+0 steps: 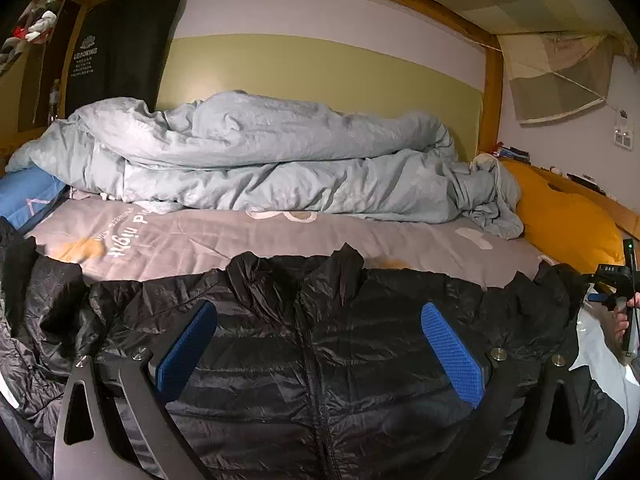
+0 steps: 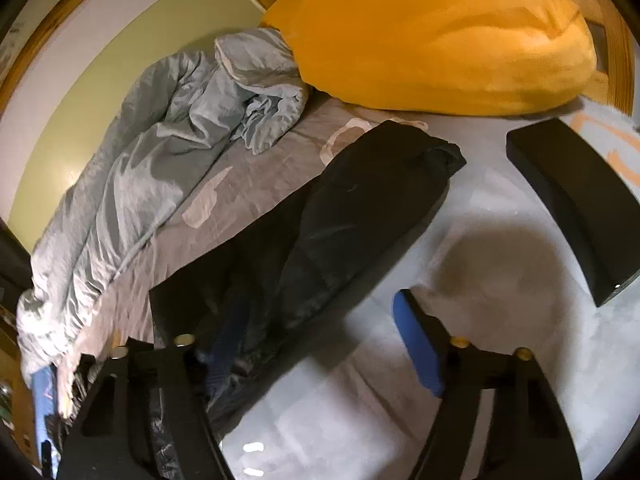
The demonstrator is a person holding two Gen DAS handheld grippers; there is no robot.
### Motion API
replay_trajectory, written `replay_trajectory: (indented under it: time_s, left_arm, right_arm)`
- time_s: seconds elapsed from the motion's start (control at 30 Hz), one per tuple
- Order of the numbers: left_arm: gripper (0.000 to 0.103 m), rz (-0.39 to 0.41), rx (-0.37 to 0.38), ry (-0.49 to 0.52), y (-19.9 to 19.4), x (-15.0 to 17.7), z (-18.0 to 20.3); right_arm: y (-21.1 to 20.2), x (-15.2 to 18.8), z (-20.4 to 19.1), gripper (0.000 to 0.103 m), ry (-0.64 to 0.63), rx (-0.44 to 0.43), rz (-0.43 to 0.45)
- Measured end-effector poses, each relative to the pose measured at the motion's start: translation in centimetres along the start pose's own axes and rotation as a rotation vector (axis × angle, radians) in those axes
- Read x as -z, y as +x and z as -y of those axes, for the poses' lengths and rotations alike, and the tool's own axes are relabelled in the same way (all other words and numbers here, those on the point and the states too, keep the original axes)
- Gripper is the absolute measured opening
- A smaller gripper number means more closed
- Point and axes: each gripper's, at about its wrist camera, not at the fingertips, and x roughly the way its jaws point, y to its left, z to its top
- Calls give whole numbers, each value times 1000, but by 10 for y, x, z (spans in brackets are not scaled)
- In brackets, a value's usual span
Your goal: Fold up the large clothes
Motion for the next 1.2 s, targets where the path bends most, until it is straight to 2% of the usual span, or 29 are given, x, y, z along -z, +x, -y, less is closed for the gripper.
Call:
replay_trajectory:
  time_s: [0.07, 0.13, 0.17, 0.2, 0.27, 0.3, 0.47, 0.6, 0.73, 0.83, 0.9, 0.93, 1.0, 1.07, 1.2]
  left_arm:
    - [103, 8, -3, 6, -3, -1, 0]
    - [103, 15, -4, 6, -8, -3, 0]
    - [103, 11, -3, 3, -10, -3, 0]
    - [103, 7, 3, 1, -11, -4, 0]
    - [103, 18, 16, -13, -23, -8, -1]
    - [103, 38, 25, -19, -31, -10, -2]
    - [103, 128, 29, -46, -75, -29, -5]
    - [103, 125, -5, -75, -94, -41, -19]
    - [103, 170, -44, -126, -110, -50, -43]
    - [103, 178, -43, -157, -117, -56, -63]
    - [103, 175, -67, -93, -117, -60, -65]
    - [103, 181, -104, -54, -117, -60, -65]
    - [103, 182, -161, -29, -115, -59, -70]
    - [103, 171, -161, -54, -111, -58, -80]
    - [103, 158, -241, -69, -98, -56, -100]
  right_arm:
    - [6, -1, 5, 60, 24, -42, -25]
    - [8, 1, 9, 37, 48, -67, -37]
    - [8, 2, 9, 30, 52, -88, -40]
    - [9, 1, 8, 17, 46, -96, -47]
    - [7, 1, 3, 5, 18, -87, -36]
    - [4, 2, -2, 3, 1, -90, -18]
    - [-34, 4, -44, 2, -105, -117, 89]
    - [-78, 21, -118, 2, -250, -171, 157]
    - [-117, 61, -212, 2, -406, -260, 190]
    - [-137, 98, -282, 2, -497, -325, 210]
    - [-145, 120, -317, 2, -522, -385, 219]
    - [-146, 133, -336, 2, -532, -405, 223]
    - [-139, 159, -367, 2, -547, -419, 207]
    - [-122, 187, -393, 2, -549, -426, 157]
    - [-77, 241, -402, 3, -477, -477, 18]
